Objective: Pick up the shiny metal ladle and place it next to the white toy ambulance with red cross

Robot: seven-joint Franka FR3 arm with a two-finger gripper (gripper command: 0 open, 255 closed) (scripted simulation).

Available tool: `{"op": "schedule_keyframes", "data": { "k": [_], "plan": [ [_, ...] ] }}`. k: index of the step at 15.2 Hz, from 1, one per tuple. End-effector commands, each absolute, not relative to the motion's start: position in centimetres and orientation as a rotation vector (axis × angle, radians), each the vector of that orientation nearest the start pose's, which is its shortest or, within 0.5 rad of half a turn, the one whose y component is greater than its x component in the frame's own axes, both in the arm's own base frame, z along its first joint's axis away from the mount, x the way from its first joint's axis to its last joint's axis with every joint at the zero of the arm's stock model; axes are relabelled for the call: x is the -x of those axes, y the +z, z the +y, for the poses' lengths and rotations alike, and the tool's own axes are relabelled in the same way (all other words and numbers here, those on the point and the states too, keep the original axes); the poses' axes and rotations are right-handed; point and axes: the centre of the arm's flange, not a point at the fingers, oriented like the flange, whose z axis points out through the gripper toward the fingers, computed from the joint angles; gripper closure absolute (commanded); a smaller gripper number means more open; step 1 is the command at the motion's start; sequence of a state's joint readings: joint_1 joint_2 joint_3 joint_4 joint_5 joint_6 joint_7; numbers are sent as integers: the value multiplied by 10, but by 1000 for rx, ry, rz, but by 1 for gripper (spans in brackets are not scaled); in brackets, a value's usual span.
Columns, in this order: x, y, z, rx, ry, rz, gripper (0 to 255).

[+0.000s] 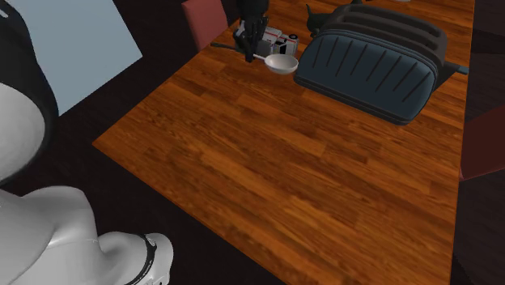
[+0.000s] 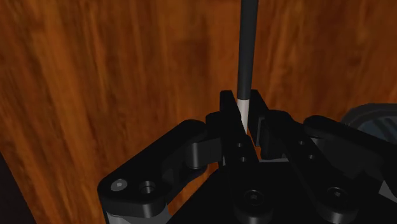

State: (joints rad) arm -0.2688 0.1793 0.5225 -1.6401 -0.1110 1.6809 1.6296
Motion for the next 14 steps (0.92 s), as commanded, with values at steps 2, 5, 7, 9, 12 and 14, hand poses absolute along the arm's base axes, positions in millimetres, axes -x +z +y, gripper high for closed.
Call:
{"op": "schedule_keyframes", "data": {
  "k": [2, 5, 7, 9, 12, 14],
  "plan": [
    [-609, 509, 151, 2521, 83, 2043, 255],
    [-632, 509, 184, 2521, 83, 2043, 255],
    [-642, 504, 197, 2521, 83, 2043, 255],
    [-642, 493, 197, 2521, 83, 2043, 255],
    [-642, 477, 197, 2521, 83, 2043, 255],
    [-642, 467, 197, 2521, 83, 2043, 255]
  ]
}}
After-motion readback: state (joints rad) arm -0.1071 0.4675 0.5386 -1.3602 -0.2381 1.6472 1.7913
